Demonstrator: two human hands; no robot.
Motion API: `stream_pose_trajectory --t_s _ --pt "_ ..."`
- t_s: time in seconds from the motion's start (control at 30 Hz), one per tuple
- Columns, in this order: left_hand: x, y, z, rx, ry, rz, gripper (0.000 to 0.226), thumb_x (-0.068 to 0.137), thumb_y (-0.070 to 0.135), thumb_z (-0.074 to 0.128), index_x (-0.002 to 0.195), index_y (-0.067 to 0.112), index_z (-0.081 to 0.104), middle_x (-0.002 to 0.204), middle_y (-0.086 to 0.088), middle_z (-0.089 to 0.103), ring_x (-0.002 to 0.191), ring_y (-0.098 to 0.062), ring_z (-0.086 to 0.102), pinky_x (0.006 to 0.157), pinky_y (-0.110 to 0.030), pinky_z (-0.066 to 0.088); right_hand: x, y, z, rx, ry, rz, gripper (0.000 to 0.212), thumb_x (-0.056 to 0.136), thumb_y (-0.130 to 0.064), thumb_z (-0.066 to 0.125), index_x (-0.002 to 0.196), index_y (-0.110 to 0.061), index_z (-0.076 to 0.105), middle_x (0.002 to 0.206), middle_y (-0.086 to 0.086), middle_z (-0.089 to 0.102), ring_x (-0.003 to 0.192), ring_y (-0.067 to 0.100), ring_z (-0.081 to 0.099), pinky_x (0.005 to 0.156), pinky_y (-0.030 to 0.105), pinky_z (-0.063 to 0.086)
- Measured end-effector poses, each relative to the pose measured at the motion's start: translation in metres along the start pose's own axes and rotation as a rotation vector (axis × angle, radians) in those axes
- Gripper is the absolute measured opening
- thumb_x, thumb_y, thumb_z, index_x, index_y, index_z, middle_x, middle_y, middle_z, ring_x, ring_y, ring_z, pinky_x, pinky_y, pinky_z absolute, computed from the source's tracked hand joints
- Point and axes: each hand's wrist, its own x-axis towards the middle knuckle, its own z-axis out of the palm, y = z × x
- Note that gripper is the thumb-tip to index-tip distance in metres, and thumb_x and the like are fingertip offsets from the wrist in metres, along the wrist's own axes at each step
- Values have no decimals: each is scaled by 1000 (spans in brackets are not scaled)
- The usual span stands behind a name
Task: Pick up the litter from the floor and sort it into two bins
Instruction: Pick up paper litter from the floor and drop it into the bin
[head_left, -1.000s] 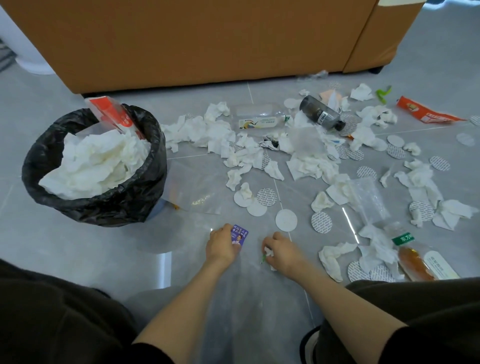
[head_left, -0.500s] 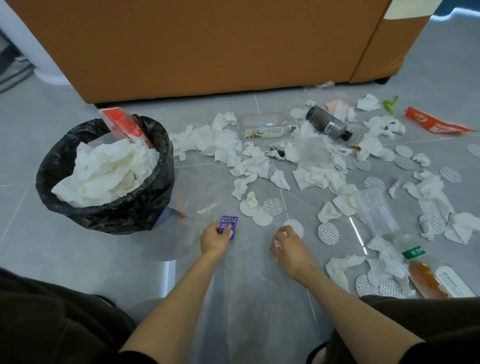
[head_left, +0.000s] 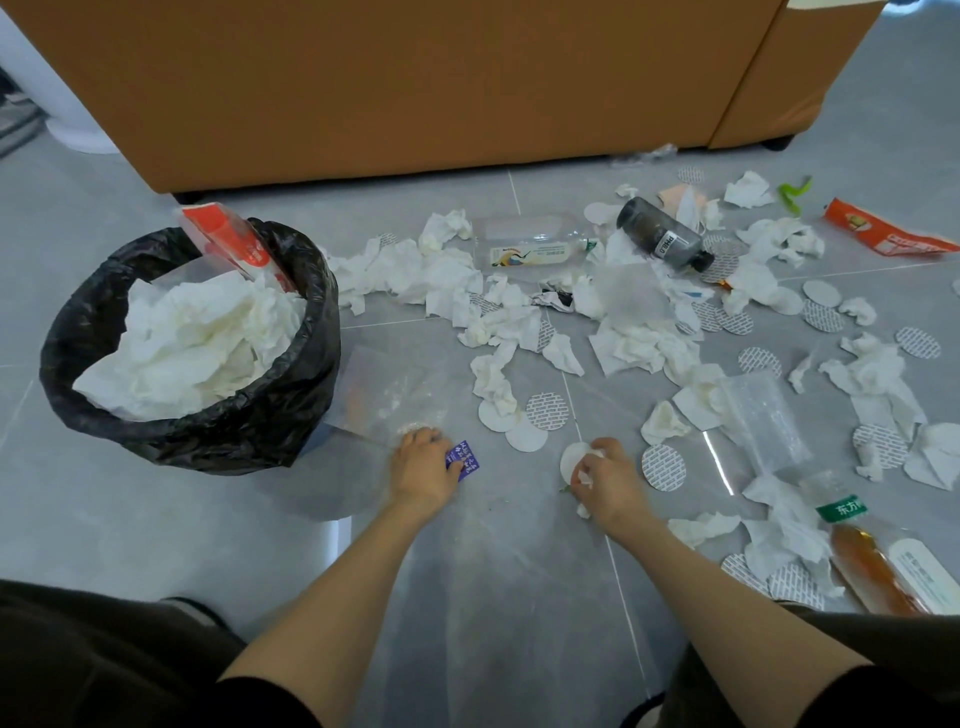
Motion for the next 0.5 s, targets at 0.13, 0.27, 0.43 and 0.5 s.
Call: stream_pose_trajectory --t_s 0.13,0.27,0.43,0.5 --pt "-11 12 -2 -31 22 24 24 94 26 50 104 9 63 110 -10 55 105 -26 52 87 -33 42 -4 -9 1 -47 -79 -41 22 83 -10 65 97 7 63 130 11 36 102 29 53 83 24 39" --pt "-19 23 -4 -88 -63 24 22 94 26 50 102 8 60 104 -15 61 97 -32 57 77 -34 44 -10 -19 0 -4 -180 -56 13 75 -11 74 82 -8 65 111 5 34 85 17 47 79 16 37" --pt "-35 29 2 -297 -169 -1 20 91 27 53 77 13 53 81 -11 61 80 -28 57 65 -30 38 -19 -24 4 -33 -246 -100 32 71 -11 76 72 -25 48 104 3 36 83 17 46 69 17 33" --pt "-34 25 1 -393 -80 -75 22 91 25 54 73 12 54 83 -14 61 79 -27 56 66 -31 39 -23 -25 6 -25 -238 -115 34 70 -10 75 94 -19 52 106 3 37 89 21 49 78 21 39"
